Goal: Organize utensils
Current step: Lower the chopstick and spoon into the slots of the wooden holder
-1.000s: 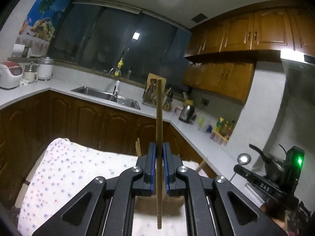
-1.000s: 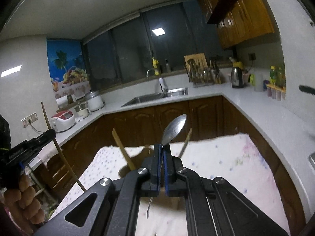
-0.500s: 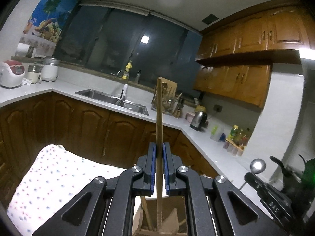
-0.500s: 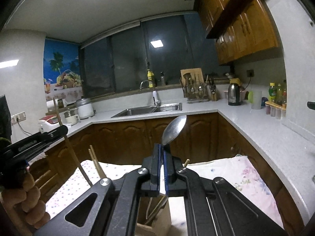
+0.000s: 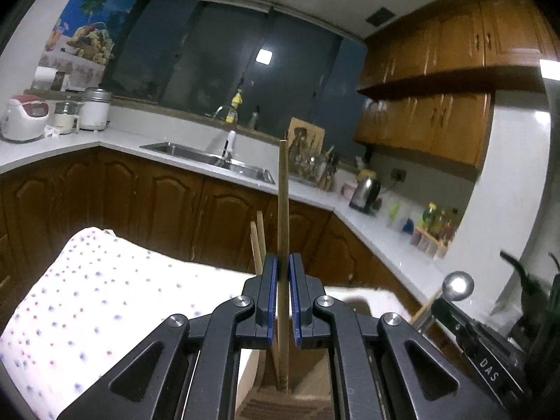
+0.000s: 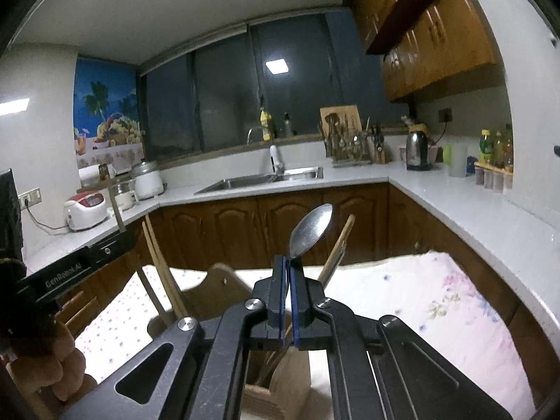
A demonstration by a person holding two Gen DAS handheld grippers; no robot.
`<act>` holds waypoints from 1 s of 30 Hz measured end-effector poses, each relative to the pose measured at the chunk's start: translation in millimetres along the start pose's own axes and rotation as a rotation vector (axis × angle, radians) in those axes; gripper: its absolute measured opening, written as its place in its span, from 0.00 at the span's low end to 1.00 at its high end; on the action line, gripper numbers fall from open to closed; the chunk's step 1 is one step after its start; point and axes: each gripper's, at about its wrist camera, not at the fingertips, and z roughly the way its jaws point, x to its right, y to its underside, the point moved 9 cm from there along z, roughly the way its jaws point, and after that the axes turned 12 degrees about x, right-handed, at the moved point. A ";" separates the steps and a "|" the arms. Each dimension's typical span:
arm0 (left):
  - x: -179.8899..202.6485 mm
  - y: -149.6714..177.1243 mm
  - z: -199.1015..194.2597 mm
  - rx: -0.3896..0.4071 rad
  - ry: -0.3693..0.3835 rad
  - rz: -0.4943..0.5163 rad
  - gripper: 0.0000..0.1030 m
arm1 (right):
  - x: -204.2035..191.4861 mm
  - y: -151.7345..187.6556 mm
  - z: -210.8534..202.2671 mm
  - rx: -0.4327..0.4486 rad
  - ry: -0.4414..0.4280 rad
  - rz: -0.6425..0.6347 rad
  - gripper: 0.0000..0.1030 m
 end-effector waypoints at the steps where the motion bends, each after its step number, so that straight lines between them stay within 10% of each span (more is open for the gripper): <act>1: 1.2 3.3 1.0 -0.010 -0.001 0.008 0.05 | 0.7 4.8 0.8 -0.011 -0.002 0.002 0.02; 15: -5.9 -18.2 3.4 -0.110 -0.004 0.060 0.06 | 0.3 54.4 12.0 -0.220 -0.065 0.051 0.02; 30: -5.2 -24.1 4.7 -0.167 -0.015 0.058 0.07 | 3.2 54.9 9.7 -0.226 -0.065 0.079 0.02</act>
